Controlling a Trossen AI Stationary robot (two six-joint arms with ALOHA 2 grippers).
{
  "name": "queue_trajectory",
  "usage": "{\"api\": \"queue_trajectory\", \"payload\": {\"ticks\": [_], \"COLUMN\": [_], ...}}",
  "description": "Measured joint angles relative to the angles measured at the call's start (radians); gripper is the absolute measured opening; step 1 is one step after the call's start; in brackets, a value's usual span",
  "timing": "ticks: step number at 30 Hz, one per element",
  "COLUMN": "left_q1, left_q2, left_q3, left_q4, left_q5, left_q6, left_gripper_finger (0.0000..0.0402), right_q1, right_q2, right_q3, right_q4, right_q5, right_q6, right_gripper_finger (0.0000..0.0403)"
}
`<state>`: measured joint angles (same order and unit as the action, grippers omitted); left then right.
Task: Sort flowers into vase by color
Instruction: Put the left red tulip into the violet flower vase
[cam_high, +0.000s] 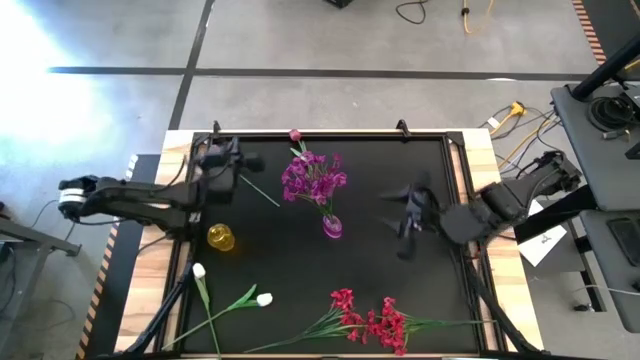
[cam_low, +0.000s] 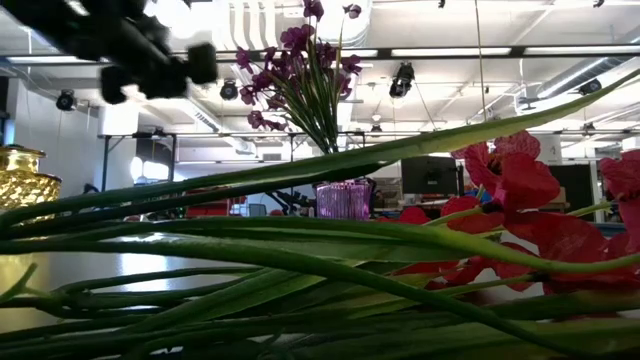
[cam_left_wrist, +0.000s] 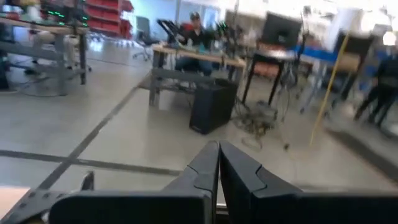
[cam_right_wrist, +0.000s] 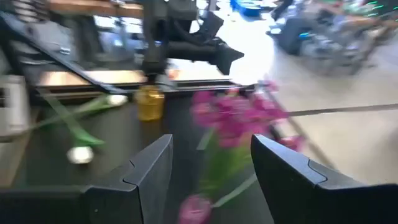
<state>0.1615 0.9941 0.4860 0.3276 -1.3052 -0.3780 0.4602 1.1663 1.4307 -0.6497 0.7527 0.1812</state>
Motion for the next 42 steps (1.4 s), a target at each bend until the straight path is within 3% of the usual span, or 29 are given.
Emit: {"api": "queue_trajectory", "payload": {"ticks": [2, 5, 9, 12, 16, 21, 26, 30, 36, 42], "left_q1": [0.121, 0.319, 0.537, 0.629, 0.675, 0.676, 0.693, 0.722, 0.78, 0.801], "left_q2": [0.048, 0.134, 0.266, 0.345, 0.43, 0.536, 0.597, 0.622, 0.658, 0.696], "left_q3": [0.068, 0.211, 0.356, 0.424, 0.452, 0.441, 0.437, 0.437, 0.437, 0.426], "left_q4": [-0.161, -0.586, -1.079, -1.273, -1.26, -1.244, -1.246, -1.225, -1.062, -1.092], "left_q5": [0.138, 0.335, 0.481, 0.568, 0.689, 0.807, 0.86, 0.852, 0.878, 0.912], "left_q6": [-0.062, -0.316, -0.704, -0.884, -0.877, -0.932, -1.046, -1.113, -1.046, -1.176], "left_gripper_finger": [0.0, 0.0, 0.0, 0.0, 0.0016, 0.0072, 0.0143, 0.0178, 0.0179, 0.0142], "right_q1": [-0.067, -0.18, -0.332, -0.447, -0.599, -0.731, -0.757, -0.755, -0.755, -0.742], "right_q2": [-0.011, -0.028, -0.04, -0.031, -0.002, 0.053, 0.066, 0.048, 0.015, -0.02], "right_q3": [0.0, 0.0, 0.001, 0.001, 0.001, 0.0, -0.007, -0.044, -0.102, -0.122], "right_q4": [0.001, -0.002, -0.007, -0.004, -0.004, -0.012, -0.071, -0.081, -0.08, -0.165], "right_q5": [0.003, -0.023, -0.16, -0.255, -0.387, -0.509, -0.525, -0.525, -0.525, -0.524], "right_q6": [-0.069, -0.086, -0.12, -0.184, -0.248, -0.298, -0.311, -0.279, -0.227, -0.119], "right_gripper_finger": [0.021, 0.021, 0.021, 0.0216, 0.0242, 0.0287, 0.0313, 0.0313, 0.0296, 0.0278]}}
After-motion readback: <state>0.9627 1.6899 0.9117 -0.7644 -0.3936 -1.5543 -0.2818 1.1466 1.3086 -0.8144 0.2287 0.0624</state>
